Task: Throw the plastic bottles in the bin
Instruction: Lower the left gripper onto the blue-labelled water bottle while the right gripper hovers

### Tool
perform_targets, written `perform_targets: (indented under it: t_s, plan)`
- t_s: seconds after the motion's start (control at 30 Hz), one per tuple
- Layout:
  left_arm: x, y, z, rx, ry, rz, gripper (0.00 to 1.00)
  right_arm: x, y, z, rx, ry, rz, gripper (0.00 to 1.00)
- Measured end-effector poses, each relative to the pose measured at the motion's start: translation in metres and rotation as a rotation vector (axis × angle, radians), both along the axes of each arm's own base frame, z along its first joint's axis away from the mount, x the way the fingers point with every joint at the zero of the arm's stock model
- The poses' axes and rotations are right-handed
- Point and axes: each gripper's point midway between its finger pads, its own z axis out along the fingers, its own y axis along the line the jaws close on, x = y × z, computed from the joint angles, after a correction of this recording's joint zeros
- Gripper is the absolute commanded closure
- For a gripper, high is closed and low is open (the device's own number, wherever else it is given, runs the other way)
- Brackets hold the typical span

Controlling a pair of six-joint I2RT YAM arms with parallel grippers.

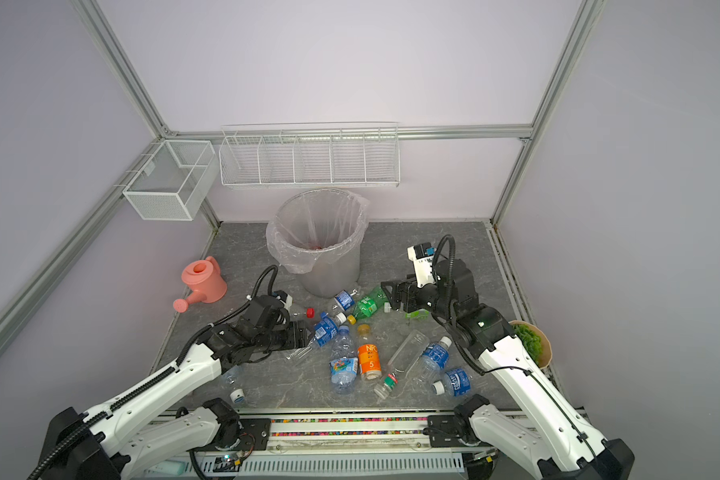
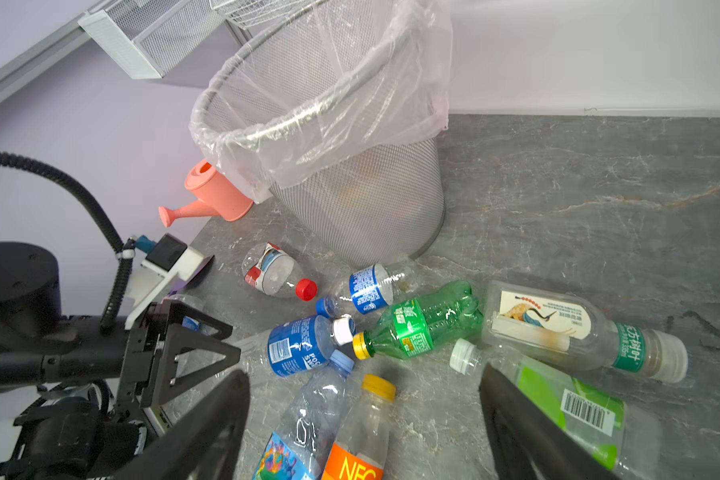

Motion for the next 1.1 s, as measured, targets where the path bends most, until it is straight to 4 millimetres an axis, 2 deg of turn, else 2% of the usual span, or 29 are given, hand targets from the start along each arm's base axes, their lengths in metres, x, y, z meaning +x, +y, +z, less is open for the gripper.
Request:
perform_targets:
  t_s: [0.23,0.4,0.9,1.1]
  plan:
    - [0.008,-0.005,-0.016,0.082,0.049,-0.041,0.18,-0.013,-0.006,-0.005,0.007,-0.008,0.004,0.11]
    - [0.012,-0.008,-0.021,0.114,0.065,-0.067,0.2,-0.02,-0.01,-0.02,-0.005,0.013,0.004,0.11]
    - [0.008,-0.016,-0.047,0.236,0.156,-0.151,0.23,-0.02,-0.014,-0.022,-0.018,0.006,-0.012,0.11]
    - [0.005,-0.016,-0.051,0.256,0.158,-0.162,0.26,-0.021,-0.017,-0.027,-0.026,0.016,-0.02,0.11]
